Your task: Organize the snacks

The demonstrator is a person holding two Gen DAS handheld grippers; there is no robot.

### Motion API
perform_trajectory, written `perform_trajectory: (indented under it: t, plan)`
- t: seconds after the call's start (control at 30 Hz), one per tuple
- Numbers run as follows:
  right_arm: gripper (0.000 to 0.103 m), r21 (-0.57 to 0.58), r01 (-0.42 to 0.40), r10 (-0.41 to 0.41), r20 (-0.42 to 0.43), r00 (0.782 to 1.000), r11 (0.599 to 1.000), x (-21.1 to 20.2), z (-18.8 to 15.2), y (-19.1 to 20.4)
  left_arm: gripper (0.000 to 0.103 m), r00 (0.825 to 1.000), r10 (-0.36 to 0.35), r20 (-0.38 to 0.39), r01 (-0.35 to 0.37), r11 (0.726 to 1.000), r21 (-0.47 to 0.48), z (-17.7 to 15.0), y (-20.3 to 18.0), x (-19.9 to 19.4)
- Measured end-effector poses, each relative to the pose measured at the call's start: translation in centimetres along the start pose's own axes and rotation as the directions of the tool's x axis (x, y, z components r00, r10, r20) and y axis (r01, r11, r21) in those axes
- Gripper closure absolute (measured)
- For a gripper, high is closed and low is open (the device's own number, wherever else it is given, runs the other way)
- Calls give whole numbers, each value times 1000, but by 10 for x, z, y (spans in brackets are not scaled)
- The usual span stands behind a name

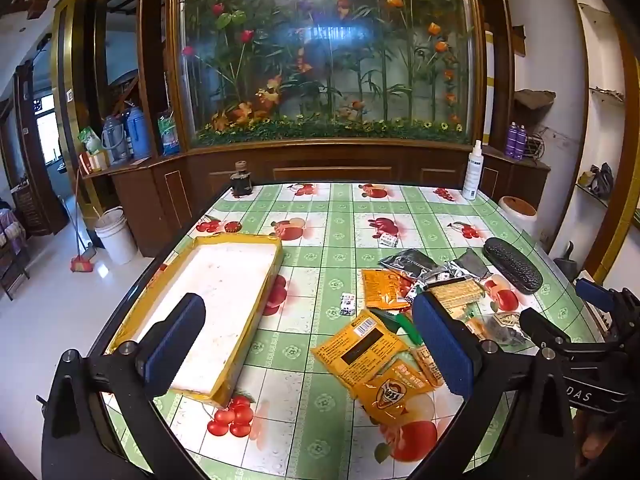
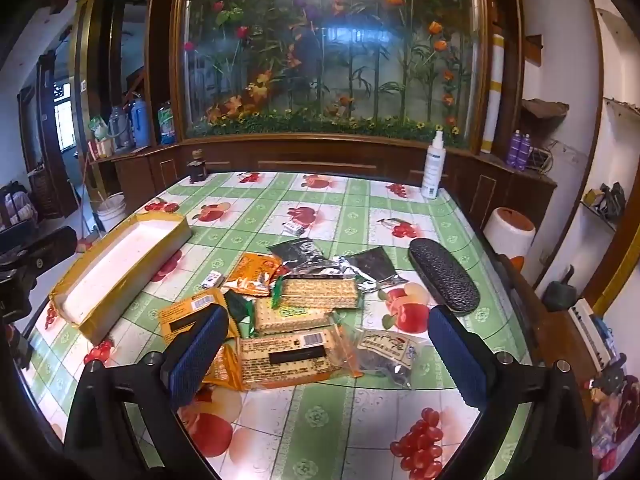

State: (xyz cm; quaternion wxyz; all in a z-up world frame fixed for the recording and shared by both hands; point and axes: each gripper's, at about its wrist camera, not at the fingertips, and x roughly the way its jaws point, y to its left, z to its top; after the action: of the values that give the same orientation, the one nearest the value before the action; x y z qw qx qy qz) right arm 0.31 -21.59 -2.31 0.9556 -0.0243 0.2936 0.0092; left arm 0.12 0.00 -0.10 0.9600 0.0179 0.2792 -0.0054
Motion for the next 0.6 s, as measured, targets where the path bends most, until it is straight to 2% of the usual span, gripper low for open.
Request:
perform_trajectory:
  t: [0.13, 0.27, 0.3, 0.37, 0.6]
  plan:
    - [2, -12, 28, -28, -29, 999, 1000, 6, 0, 2, 0, 1000, -21, -8, 21, 1000, -3, -4, 15, 12]
    - [2, -23, 62, -63, -24, 998, 998, 8, 0, 7, 0, 1000, 1, -11, -1, 1000, -14, -19, 18, 14]
    - [2, -26, -16, 15, -35, 999, 1000, 12, -1, 15, 0, 1000, 5, -6, -5, 1000, -10, -21, 19, 15]
    - [2, -14, -26, 25, -38, 999, 1000, 7, 0, 8, 0, 999, 34, -9, -34, 999, 2, -13, 7, 10]
    - [2, -15, -90, 89, -43, 995, 996, 12, -8, 2, 0, 999, 42, -23, -42, 999, 15, -21, 3, 22]
